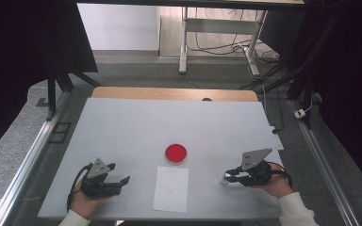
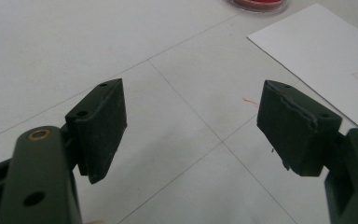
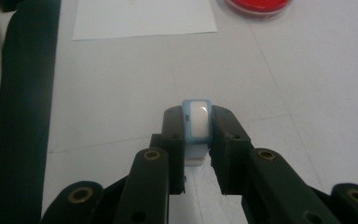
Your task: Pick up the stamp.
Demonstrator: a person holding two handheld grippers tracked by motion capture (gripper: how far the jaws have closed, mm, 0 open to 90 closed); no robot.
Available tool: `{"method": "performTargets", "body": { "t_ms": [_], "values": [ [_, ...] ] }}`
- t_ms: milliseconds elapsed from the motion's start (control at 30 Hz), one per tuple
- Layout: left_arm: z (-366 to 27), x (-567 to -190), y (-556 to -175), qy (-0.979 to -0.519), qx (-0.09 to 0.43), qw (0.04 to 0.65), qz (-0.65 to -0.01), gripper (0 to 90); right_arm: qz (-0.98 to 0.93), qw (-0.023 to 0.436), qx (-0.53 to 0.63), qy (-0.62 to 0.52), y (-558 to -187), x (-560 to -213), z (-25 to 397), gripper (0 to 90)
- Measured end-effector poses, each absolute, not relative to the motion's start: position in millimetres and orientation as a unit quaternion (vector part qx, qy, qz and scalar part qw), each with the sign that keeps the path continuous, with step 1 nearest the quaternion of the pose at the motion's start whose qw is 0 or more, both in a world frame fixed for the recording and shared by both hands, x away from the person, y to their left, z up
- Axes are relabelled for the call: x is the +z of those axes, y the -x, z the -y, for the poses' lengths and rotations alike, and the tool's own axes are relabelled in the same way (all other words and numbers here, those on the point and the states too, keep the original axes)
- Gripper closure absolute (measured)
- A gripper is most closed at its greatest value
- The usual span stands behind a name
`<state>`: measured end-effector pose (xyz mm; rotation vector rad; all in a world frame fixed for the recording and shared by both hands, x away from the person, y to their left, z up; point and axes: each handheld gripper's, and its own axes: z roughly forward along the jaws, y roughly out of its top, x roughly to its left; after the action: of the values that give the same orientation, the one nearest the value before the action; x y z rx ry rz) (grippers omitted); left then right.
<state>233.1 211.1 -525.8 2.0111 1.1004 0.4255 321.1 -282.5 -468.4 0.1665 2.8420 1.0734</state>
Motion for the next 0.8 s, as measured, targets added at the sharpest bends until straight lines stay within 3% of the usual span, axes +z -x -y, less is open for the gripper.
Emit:
{"method": "performTargets", "body": {
  "t_ms": [800],
  "values": [
    [-210.4, -525.4, -232.6, -0.792, 0.171, 0.394, -0.433, 24.0, -0.873, 0.077, 0.443, -0.190, -325.8, -470.7, 283.5, 75.3]
  ]
}}
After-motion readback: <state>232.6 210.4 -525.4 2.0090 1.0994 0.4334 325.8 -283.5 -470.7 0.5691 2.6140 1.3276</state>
